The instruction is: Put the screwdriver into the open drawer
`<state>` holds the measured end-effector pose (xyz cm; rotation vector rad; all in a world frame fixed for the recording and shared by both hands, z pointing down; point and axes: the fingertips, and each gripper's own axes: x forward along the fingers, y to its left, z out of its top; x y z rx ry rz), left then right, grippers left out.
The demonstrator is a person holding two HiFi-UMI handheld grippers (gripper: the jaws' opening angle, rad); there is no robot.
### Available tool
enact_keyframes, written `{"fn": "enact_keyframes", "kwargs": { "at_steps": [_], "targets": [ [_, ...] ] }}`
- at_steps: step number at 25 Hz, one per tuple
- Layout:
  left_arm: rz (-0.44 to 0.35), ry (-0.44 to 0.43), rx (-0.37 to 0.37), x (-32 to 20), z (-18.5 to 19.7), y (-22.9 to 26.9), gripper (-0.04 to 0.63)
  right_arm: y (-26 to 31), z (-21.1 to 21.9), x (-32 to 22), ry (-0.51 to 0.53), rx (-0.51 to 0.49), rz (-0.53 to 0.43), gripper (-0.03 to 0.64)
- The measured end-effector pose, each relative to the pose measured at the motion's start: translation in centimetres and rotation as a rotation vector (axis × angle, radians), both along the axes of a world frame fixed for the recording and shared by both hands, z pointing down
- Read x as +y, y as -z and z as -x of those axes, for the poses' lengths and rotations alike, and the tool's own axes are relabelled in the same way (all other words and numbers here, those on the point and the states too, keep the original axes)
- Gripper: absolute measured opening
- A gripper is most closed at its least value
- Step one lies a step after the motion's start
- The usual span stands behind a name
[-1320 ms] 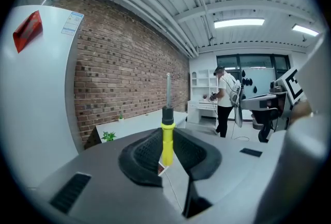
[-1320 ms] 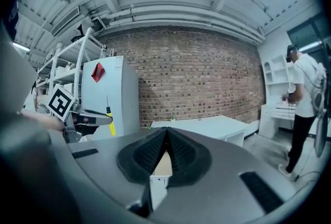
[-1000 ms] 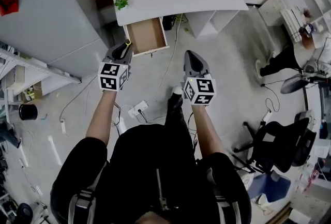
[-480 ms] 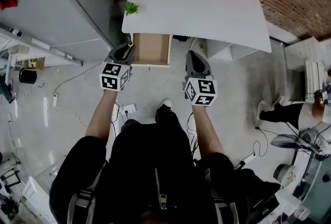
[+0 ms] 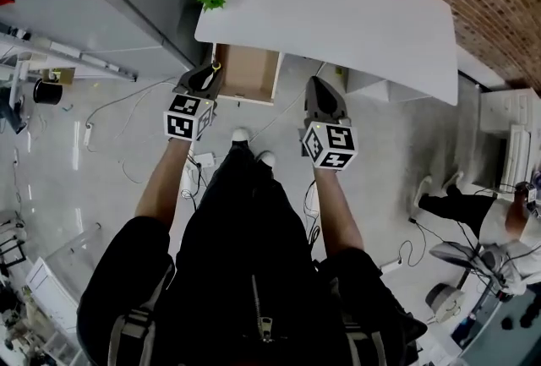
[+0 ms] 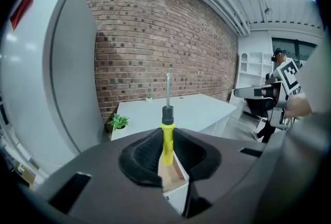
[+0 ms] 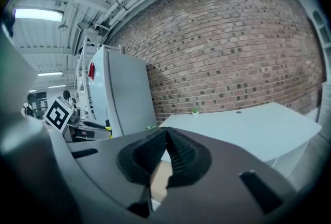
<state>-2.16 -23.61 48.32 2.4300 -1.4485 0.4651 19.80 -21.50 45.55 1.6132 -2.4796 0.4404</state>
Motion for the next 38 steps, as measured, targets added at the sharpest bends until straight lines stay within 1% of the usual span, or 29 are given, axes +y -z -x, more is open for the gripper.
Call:
{"fn": "enact_keyframes", "kwargs": {
  "at_steps": [4,9,15,18,20,23,26,31,38],
  "targets": [
    [0.036,-0.027,-0.002,-1.5,-0.9,-2.4,0.078,-1.2,0.3,-1.3,0.015,0.015,0.019,0.006],
    [0.116,-0.063,-0.02,-3.3,-1.7,-7.4,0.077,-3.4,0.3,-3.1,0.006,0.019,0.067,0.006],
    [0.169,-0.088,-0.033,-5.3,-2.5,-12.8,0.078,-6.7,0.8,-5.1,0.021,0.028,0.125,0.006],
    [0.219,-0.092,-0.029,-6.4,-2.7,-15.8,0.078,-8.2,1.3,-6.2,0.027,0.033,0.145,0.006],
    [0.266,-0.085,-0.016,-6.8,-2.7,-18.2,0.077,-9.4,1.7,-6.5,0.03,0.032,0.163,0.006],
    [0.335,-0.069,-0.005,-6.9,-2.4,-21.9,0.078,-11.2,2.4,-6.5,0.037,0.032,0.193,0.006],
    [0.386,-0.058,-0.004,-7.1,-2.2,-25.1,0.078,-12.6,2.7,-6.2,0.041,0.036,0.222,0.006],
    [0.473,-0.067,0.008,-7.5,-2.5,-30.4,0.078,-14.8,2.6,-5.2,0.024,0.044,0.27,0.006],
    [0.543,-0.097,-0.029,-9.5,-3.4,-36.7,0.078,-18.5,2.0,-4.5,-0.007,0.034,0.336,0.006]
  ]
}}
